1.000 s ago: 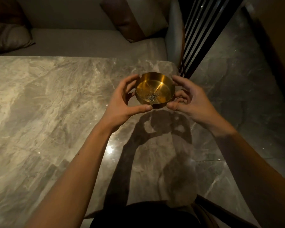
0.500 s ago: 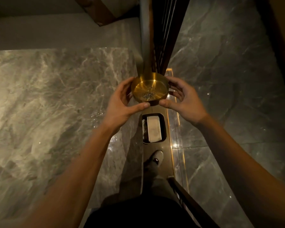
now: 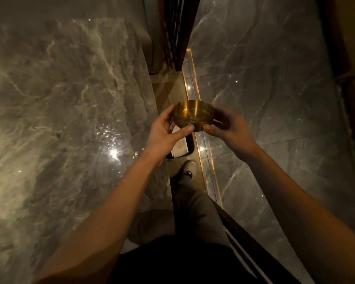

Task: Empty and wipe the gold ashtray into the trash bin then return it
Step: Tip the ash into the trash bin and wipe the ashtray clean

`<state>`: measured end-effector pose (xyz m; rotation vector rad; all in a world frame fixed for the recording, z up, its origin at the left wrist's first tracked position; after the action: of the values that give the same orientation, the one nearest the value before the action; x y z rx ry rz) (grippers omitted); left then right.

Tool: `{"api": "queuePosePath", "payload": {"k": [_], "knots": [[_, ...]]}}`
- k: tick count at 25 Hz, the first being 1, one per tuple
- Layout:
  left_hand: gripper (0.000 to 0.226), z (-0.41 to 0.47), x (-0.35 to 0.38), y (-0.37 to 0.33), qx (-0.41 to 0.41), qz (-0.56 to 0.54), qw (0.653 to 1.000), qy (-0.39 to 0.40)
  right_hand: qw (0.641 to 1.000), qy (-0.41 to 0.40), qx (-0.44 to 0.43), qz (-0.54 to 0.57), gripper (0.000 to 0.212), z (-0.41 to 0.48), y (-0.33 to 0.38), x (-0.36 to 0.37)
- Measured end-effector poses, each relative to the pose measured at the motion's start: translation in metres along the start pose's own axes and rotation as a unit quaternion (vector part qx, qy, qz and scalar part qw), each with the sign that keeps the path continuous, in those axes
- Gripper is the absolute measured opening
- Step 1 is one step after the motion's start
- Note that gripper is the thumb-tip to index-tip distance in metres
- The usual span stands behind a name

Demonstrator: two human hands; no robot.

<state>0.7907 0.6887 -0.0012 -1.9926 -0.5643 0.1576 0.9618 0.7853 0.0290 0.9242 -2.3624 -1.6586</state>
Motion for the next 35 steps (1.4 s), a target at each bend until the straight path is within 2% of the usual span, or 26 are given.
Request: {"api": "queuePosePath", "payload": {"k": [3, 7, 10, 17, 20, 24, 28, 35], "knots": [[0.076, 0.011, 0.010, 0.027, -0.036, 0.013, 0.999, -0.016, 0.999, 0.005, 0.049, 0.019, 0.058, 0.010, -0.031, -0.004], [0.052, 0.024, 0.030, 0.059, -0.064, 0.028, 0.996, -0.047, 0.995, 0.028, 0.085, 0.051, 0.053, 0.029, -0.073, -0.016], [0.046, 0.037, 0.045, 0.080, -0.078, 0.030, 0.994, -0.076, 0.990, 0.038, 0.115, 0.072, 0.055, 0.048, -0.110, -0.021], [0.029, 0.069, 0.068, 0.154, -0.139, 0.009, 0.979, -0.152, 0.975, 0.092, 0.180, 0.096, 0.044, 0.087, -0.199, -0.015], [0.033, 0.081, 0.068, 0.195, -0.172, 0.011, 0.969, -0.178, 0.967, 0.107, 0.212, 0.091, 0.048, 0.100, -0.235, -0.009], [0.023, 0.107, 0.063, 0.244, -0.225, 0.017, 0.949, -0.220, 0.959, 0.097, 0.248, 0.093, 0.054, 0.117, -0.283, 0.004], [0.032, 0.136, 0.055, 0.289, -0.260, 0.032, 0.925, -0.275, 0.959, 0.085, 0.255, 0.085, 0.047, 0.135, -0.327, 0.022], [0.044, 0.177, 0.035, 0.357, -0.314, 0.026, 0.916, -0.250, 0.954, 0.041, 0.279, 0.105, 0.039, 0.159, -0.392, 0.059]]}}
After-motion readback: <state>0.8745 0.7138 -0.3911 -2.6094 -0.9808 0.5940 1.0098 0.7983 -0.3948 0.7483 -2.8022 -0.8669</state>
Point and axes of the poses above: each hand's wrist, its own z-axis towards the middle knuckle, its own x-axis out of the palm, y = z × x, the point moved 3 cm from there along z, towards the middle knuckle, and after that the axes turned 7 degrees about -y, right-handed, at the moved point
